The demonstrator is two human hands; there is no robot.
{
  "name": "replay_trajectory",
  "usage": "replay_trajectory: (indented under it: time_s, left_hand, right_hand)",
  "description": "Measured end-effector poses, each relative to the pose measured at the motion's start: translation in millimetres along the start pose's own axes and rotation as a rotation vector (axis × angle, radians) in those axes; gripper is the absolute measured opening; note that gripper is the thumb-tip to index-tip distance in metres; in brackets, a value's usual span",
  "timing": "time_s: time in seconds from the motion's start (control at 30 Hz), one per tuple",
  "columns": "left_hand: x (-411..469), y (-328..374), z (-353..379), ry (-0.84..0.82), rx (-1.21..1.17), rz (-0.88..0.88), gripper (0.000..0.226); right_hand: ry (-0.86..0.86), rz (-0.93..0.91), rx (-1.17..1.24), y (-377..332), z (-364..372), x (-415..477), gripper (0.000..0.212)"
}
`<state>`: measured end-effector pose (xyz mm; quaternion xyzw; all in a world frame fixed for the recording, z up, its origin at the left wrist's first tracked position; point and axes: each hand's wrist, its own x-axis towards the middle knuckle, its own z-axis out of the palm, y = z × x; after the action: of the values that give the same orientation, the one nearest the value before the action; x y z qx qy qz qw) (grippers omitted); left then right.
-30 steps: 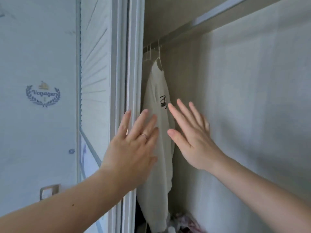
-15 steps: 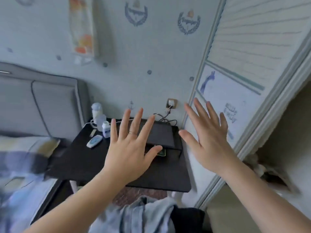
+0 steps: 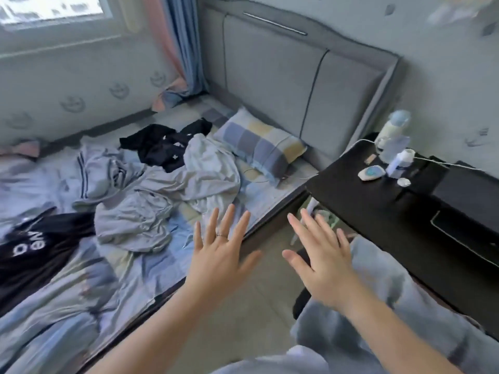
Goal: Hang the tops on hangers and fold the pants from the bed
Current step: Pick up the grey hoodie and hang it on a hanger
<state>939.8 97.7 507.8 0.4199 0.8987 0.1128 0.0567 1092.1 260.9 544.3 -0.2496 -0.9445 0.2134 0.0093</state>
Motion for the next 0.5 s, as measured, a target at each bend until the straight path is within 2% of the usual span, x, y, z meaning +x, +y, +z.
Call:
replay_trajectory:
  time_s: [0.3, 0.5]
  left_hand:
    - [-36.9, -121.1, 32.4, -0.066, -0.071, -0.476, 0.076]
    - [1.8, -175.7, 37.4, -0.107, -0.104, -0.657, 0.075]
  right_hand:
    - [-0.305, -0.189, 0.014, -56.3, 73.2, 104.2, 0.064]
    - [-0.407, -0.292, 0.041, -72.0, 109.0, 199.5, 0.063]
